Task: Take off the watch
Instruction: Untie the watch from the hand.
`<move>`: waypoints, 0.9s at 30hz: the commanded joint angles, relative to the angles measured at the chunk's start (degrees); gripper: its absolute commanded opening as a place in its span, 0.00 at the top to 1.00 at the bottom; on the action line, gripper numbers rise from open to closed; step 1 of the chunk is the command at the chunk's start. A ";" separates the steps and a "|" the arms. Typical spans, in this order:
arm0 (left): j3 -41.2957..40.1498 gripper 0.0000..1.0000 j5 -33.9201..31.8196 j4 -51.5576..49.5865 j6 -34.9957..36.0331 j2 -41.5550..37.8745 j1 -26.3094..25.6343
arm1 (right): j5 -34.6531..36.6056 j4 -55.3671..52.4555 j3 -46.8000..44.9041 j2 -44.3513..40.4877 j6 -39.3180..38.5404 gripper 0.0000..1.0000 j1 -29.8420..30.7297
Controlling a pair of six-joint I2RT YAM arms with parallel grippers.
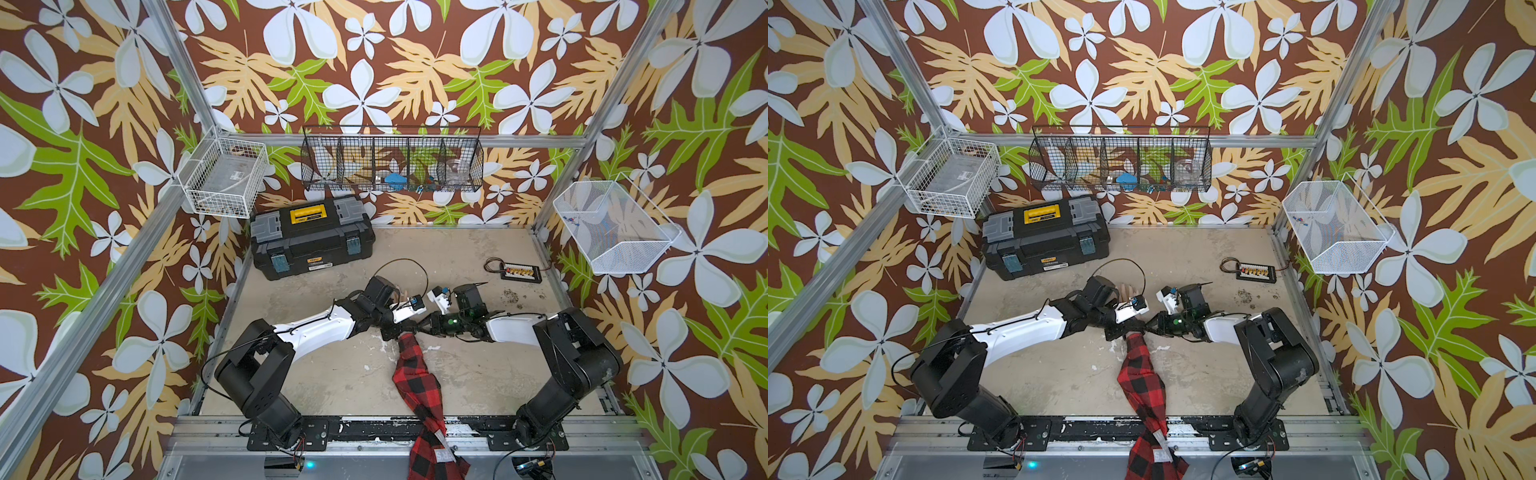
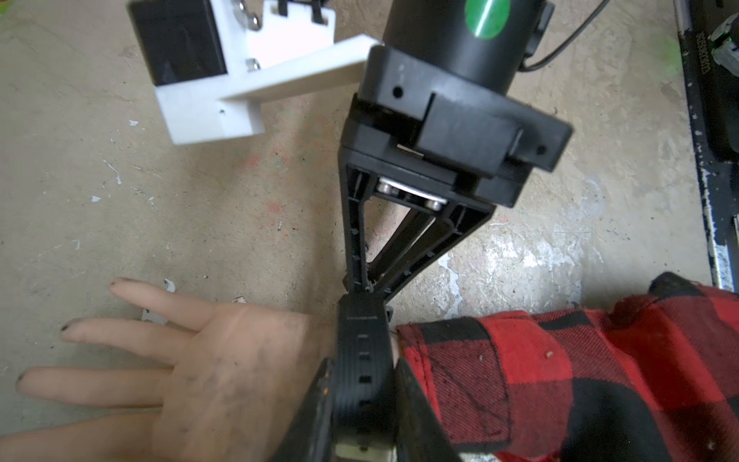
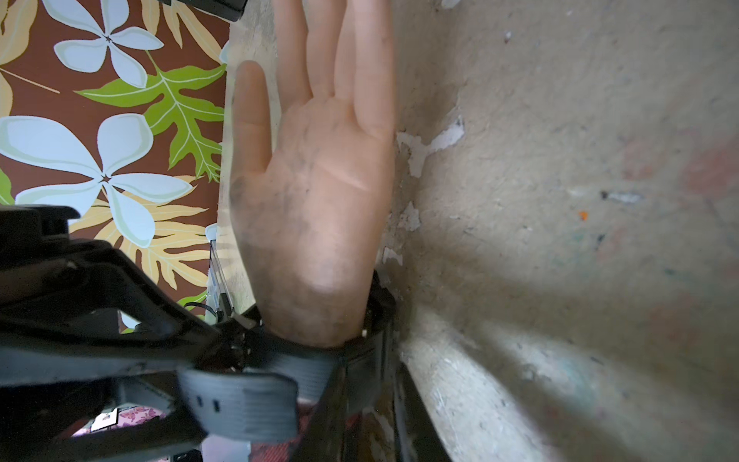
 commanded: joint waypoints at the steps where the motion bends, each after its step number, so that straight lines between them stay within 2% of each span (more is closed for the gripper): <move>1: -0.58 0.64 -2.08 4.29 -1.88 -1.19 0.00 | 2.29 -2.88 -0.22 -0.70 -0.23 0.78 -0.02; 7: -3.12 0.46 -5.20 9.81 -8.53 -4.27 0.00 | 2.28 -3.19 -0.88 -3.70 0.64 0.73 -0.67; 13: -2.42 0.42 -12.37 13.19 -22.19 -6.73 -0.18 | 1.95 -3.40 -2.62 -7.26 1.43 0.72 -3.12; 16: 1.39 0.42 -19.21 9.71 -29.67 -5.74 -1.26 | 2.07 -3.94 -3.40 -8.86 1.39 0.72 -4.93; 21: 11.48 0.46 -33.05 -2.41 -42.85 -0.26 -5.54 | 2.15 -6.40 -3.57 -10.66 -0.19 0.72 -7.93; 27: 22.41 0.40 -46.85 -15.41 -51.59 9.14 -14.01 | 1.90 -9.78 -3.04 -12.14 -2.74 0.72 -11.69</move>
